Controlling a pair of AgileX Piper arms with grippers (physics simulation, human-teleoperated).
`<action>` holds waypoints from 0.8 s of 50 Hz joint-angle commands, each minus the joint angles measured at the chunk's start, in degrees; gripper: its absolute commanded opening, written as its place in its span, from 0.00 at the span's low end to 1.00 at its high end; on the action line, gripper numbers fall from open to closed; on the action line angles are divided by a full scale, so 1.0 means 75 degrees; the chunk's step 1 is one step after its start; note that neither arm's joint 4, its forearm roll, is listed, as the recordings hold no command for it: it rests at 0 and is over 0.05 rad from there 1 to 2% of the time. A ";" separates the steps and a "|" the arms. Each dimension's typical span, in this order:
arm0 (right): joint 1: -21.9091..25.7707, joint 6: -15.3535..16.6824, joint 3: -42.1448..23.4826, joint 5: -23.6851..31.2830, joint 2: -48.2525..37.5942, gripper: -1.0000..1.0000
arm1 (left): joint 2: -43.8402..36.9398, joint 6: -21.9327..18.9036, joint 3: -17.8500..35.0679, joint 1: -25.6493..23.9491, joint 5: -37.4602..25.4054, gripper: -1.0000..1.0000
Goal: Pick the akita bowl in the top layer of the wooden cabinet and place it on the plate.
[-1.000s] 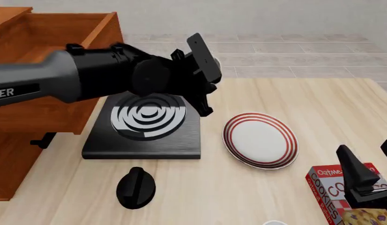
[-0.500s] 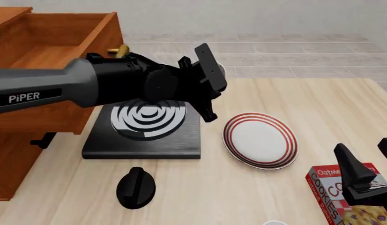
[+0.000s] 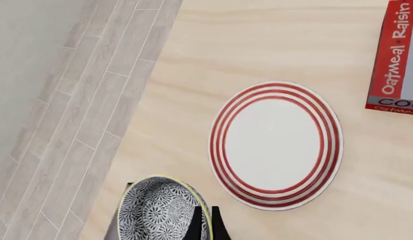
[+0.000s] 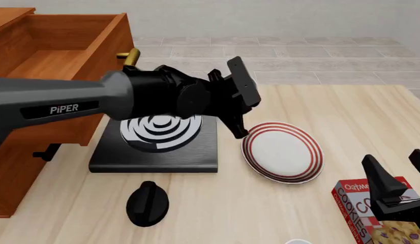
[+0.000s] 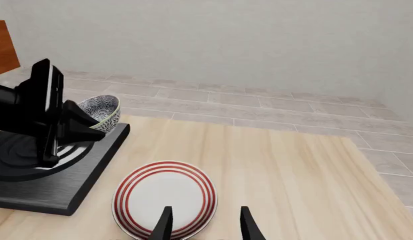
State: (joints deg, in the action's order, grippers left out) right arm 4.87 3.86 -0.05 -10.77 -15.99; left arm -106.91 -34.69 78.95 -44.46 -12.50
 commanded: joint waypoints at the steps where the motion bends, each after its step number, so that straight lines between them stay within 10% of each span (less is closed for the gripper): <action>1: -0.0009 -0.0001 0.0000 0.0043 0.0043 1.00 | -0.0379 0.0088 0.0399 -0.0114 -0.0013 0.00; 40: -0.0033 0.0032 -0.0001 0.0056 0.0081 1.00 | -0.1462 0.0274 0.1690 -0.0381 -0.0339 0.00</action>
State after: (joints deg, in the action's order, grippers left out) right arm 4.63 4.05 -0.05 -10.17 -15.26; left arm -116.36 -32.69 89.55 -46.86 -14.75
